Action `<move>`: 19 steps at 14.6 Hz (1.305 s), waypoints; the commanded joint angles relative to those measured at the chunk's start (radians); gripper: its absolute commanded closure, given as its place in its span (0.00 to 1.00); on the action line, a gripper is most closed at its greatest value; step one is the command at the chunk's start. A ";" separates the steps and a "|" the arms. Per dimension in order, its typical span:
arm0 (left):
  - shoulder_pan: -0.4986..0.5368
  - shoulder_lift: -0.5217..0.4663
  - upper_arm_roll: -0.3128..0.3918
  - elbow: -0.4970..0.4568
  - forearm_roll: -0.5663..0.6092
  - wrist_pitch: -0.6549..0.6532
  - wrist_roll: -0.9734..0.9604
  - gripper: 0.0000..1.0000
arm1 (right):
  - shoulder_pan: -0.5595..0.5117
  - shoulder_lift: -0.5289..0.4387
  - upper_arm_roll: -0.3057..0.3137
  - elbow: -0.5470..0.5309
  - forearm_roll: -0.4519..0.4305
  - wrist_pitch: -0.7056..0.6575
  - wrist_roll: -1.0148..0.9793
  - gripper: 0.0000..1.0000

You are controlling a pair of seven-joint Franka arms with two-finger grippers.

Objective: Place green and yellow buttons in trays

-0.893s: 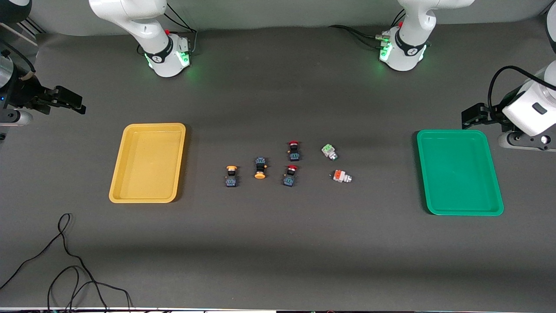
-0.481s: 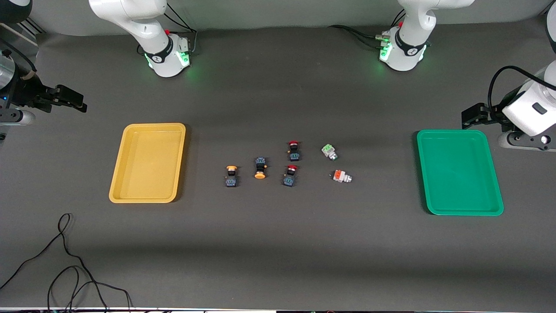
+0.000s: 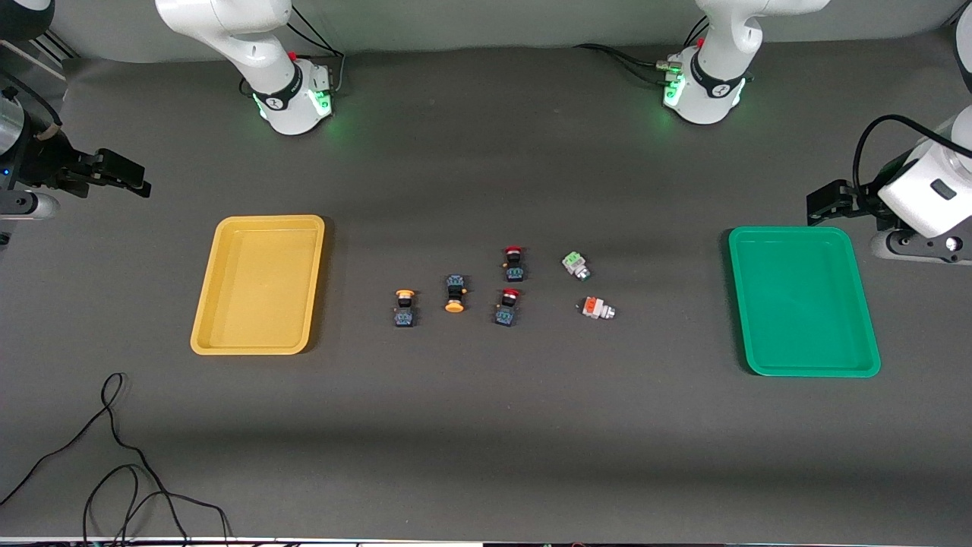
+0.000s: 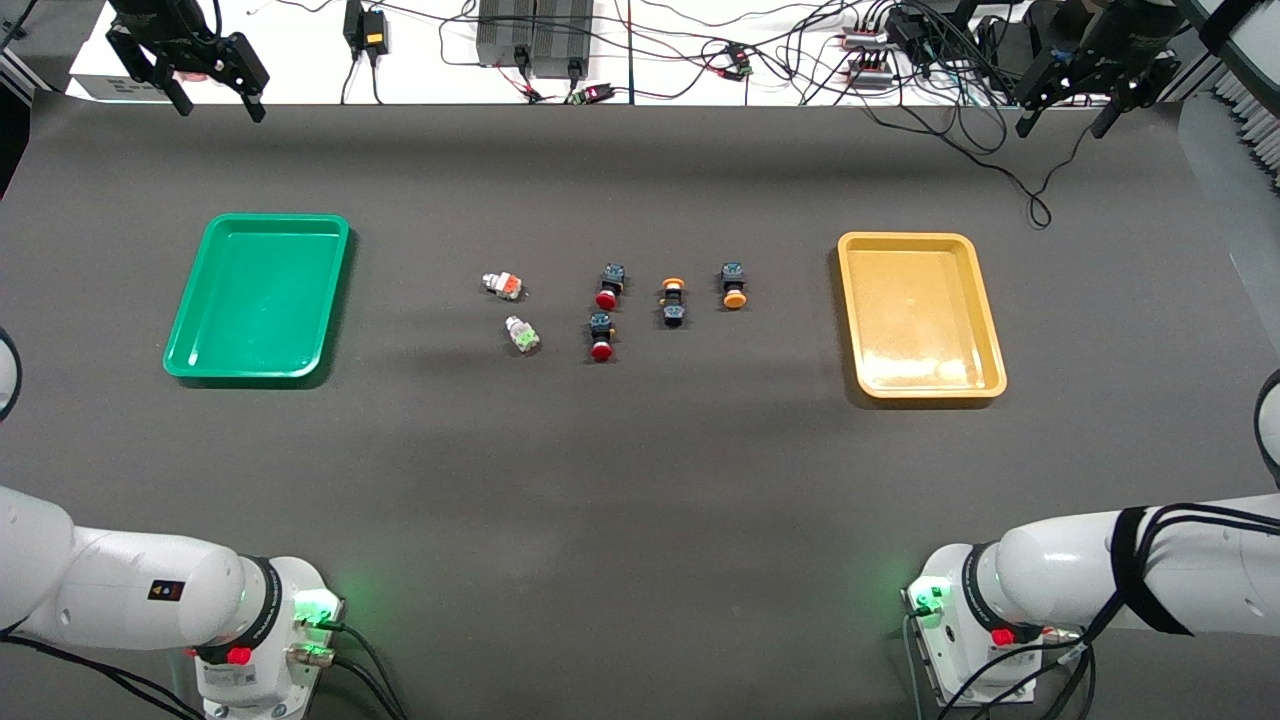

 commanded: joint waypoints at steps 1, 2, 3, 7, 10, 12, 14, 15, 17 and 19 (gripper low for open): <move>-0.011 -0.051 0.006 -0.021 -0.031 -0.013 -0.041 0.04 | -0.003 0.013 0.000 0.032 -0.012 -0.025 -0.016 0.00; -0.013 -0.055 0.004 -0.021 -0.031 -0.015 -0.043 0.04 | -0.001 0.013 0.000 0.032 -0.012 -0.025 -0.010 0.00; -0.014 -0.056 0.004 -0.023 -0.031 -0.015 -0.043 0.04 | 0.000 0.015 0.000 0.032 -0.014 -0.025 -0.014 0.00; -0.039 -0.057 -0.059 -0.046 -0.029 0.002 -0.141 0.05 | -0.001 0.015 -0.015 0.030 -0.011 -0.025 -0.017 0.00; -0.076 -0.059 -0.138 -0.104 -0.029 0.043 -0.282 0.07 | 0.008 0.013 -0.014 0.030 -0.011 -0.025 0.002 0.00; -0.114 -0.056 -0.186 -0.141 -0.029 0.089 -0.397 0.07 | 0.010 0.015 -0.009 0.033 0.002 -0.025 0.006 0.00; -0.187 -0.057 -0.209 -0.187 -0.029 0.149 -0.484 0.07 | 0.011 0.015 0.003 0.038 0.057 -0.024 0.086 0.00; -0.238 -0.049 -0.211 -0.199 -0.029 0.178 -0.541 0.07 | 0.011 0.015 0.021 0.038 0.083 -0.024 0.155 0.00; -0.306 -0.033 -0.211 -0.211 -0.031 0.223 -0.685 0.07 | 0.014 0.026 0.063 0.042 0.103 -0.021 0.223 0.00; -0.333 -0.023 -0.211 -0.221 -0.038 0.243 -0.852 0.07 | 0.019 0.047 0.116 0.042 0.103 -0.008 0.295 0.00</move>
